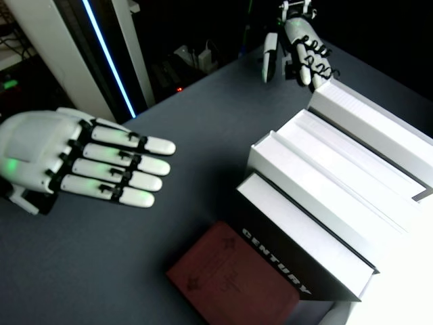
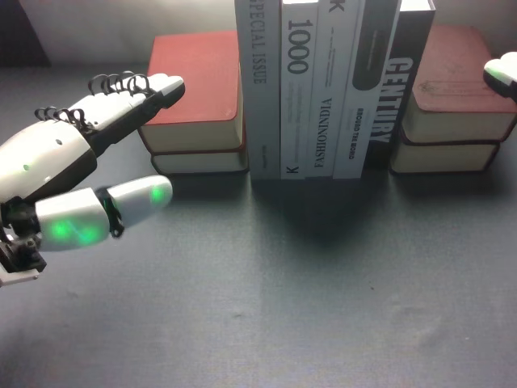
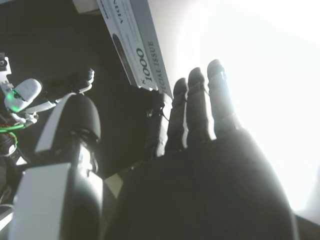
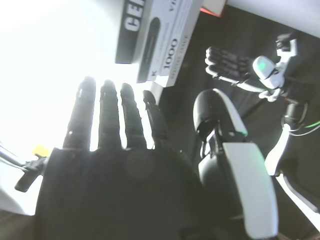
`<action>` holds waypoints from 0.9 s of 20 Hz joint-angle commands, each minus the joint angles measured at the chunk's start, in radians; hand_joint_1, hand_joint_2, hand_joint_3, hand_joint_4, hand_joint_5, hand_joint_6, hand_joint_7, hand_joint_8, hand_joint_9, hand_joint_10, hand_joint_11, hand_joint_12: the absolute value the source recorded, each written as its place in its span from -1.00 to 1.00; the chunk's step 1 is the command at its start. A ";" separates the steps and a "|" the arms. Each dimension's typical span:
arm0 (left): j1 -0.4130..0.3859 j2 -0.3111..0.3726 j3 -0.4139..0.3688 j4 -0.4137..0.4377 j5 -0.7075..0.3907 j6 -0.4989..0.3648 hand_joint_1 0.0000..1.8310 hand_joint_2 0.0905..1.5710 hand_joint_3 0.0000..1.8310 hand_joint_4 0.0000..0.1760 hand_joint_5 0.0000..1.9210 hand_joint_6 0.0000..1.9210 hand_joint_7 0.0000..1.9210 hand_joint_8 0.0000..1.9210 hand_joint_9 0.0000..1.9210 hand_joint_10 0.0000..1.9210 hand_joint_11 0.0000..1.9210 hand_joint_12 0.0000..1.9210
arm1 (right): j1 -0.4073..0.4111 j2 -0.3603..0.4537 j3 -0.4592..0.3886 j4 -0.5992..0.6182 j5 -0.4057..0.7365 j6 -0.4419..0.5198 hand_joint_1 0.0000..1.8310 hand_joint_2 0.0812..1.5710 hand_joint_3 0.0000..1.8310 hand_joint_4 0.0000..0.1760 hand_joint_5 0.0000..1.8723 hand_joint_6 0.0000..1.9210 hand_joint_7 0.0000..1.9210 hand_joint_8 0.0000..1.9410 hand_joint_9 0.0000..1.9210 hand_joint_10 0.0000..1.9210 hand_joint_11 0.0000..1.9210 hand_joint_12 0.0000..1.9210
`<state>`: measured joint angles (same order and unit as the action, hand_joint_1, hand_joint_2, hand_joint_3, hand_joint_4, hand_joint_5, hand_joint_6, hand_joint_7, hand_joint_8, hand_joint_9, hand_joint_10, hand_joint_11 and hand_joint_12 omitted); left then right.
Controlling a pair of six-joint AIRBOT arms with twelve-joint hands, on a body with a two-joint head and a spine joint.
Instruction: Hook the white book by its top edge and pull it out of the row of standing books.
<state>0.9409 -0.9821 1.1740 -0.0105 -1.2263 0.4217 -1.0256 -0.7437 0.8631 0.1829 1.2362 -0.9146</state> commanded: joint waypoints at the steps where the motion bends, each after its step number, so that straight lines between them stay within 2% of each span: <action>1: -0.010 0.000 0.003 -0.020 -0.124 -0.004 -0.95 0.72 -0.96 -0.68 -1.00 -1.00 -1.00 -1.00 -1.00 -1.00 -1.00 -1.00 | 0.005 0.002 0.007 0.006 0.129 0.005 -0.48 0.78 -0.96 -1.00 -0.98 -0.99 -1.00 -1.00 -1.00 -1.00 -1.00 -1.00; 3: -0.010 0.001 0.004 -0.020 -0.125 -0.004 -0.98 0.72 -0.98 -0.62 -1.00 -1.00 -1.00 -1.00 -1.00 -1.00 -1.00 -1.00 | 0.009 -0.001 0.010 0.008 0.129 0.005 -0.49 0.78 -0.97 -1.00 -1.00 -1.00 -1.00 -1.00 -1.00 -1.00 -1.00 -1.00; 4: -0.010 0.001 0.004 -0.020 -0.125 -0.004 -0.97 0.73 -0.98 -0.72 -1.00 -1.00 -1.00 -1.00 -1.00 -1.00 -1.00 -1.00 | 0.013 -0.002 0.011 0.008 0.129 0.005 -0.49 0.78 -0.97 -1.00 -1.00 -1.00 -1.00 -1.00 -1.00 -1.00 -1.00 -1.00; 6: -0.010 0.000 0.004 -0.020 -0.125 -0.005 -0.94 0.72 -0.99 -0.69 -1.00 -1.00 -1.00 -1.00 -1.00 -1.00 -1.00 -1.00 | 0.027 -0.002 0.015 0.008 0.129 0.005 -0.44 0.80 -0.98 -1.00 -1.00 -1.00 -1.00 -1.00 -1.00 -1.00 -1.00 -1.00; 7: -0.010 0.000 0.005 -0.021 -0.125 -0.005 -0.90 0.71 -0.99 -0.84 -1.00 -1.00 -1.00 -1.00 -1.00 -1.00 -1.00 -1.00 | 0.042 -0.005 0.019 0.007 0.129 0.005 -0.45 0.81 -0.98 -1.00 -0.98 -0.99 -1.00 -1.00 -1.00 -1.00 -1.00 -1.00; 8: -0.010 0.000 0.006 -0.021 -0.125 -0.005 -0.92 0.71 -0.99 -0.74 -1.00 -1.00 -1.00 -1.00 -1.00 -1.00 -1.00 -1.00 | 0.057 -0.009 0.026 0.007 0.129 0.004 -0.51 0.82 -0.98 -1.00 -0.97 -0.99 -1.00 -1.00 -1.00 -1.00 -1.00 -1.00; 9: -0.010 -0.002 0.007 -0.021 -0.124 -0.005 -0.89 0.72 -0.99 -0.85 -1.00 -1.00 -1.00 -1.00 -1.00 -1.00 -1.00 -1.00 | 0.079 -0.015 0.036 0.007 0.125 0.003 -0.61 0.82 -0.99 -1.00 -0.96 -0.99 -1.00 -1.00 -1.00 -1.00 -1.00 -1.00; 10: -0.010 -0.003 0.009 -0.021 -0.122 -0.005 -0.89 0.72 -0.99 -0.85 -1.00 -1.00 -1.00 -1.00 -1.00 -1.00 -1.00 -1.00 | 0.096 -0.020 0.044 0.007 0.117 0.003 -0.61 0.82 -0.99 -1.00 -0.96 -0.99 -1.00 -1.00 -1.00 -1.00 -1.00 -1.00; 12: -0.010 -0.006 0.011 -0.021 -0.122 -0.005 -0.89 0.71 -1.00 -0.70 -1.00 -1.00 -1.00 -1.00 -1.00 -1.00 -1.00 -1.00 | 0.143 -0.032 0.062 0.003 0.091 -0.005 -0.62 0.83 -0.99 -1.00 -0.93 -0.98 -1.00 -1.00 -1.00 -1.00 -1.00 -1.00; 14: -0.010 -0.007 0.013 -0.022 -0.122 -0.006 -0.86 0.71 -1.00 -0.72 -1.00 -1.00 -1.00 -1.00 -1.00 -1.00 -1.00 -1.00 | 0.216 -0.053 0.083 -0.001 0.052 -0.031 -0.73 0.85 -0.99 -1.00 -0.94 -0.98 -1.00 -1.00 -1.00 -1.00 -1.00 -1.00; 15: -0.009 -0.008 0.016 -0.022 -0.122 -0.007 -0.84 0.71 -1.00 -0.74 -1.00 -1.00 -1.00 -1.00 -1.00 -1.00 -1.00 -1.00 | 0.262 -0.071 0.103 -0.004 0.024 -0.043 -0.71 0.85 -0.99 -1.00 -0.93 -0.98 -1.00 -1.00 -1.00 -1.00 -1.00 -1.00; 18: -0.008 -0.012 0.021 -0.022 -0.122 -0.010 -0.88 0.69 -1.00 -0.20 -1.00 -1.00 -1.00 -1.00 -1.00 -1.00 -1.00 -1.00 | 0.345 -0.112 0.146 -0.019 -0.037 -0.045 -0.69 0.84 -1.00 -1.00 -0.85 -0.95 -1.00 -1.00 -1.00 -1.00 -1.00 -1.00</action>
<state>0.9409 -0.9947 1.1904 -0.0147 -1.2201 0.4187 -0.6746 -0.8673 1.0115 0.1612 1.0924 -0.9596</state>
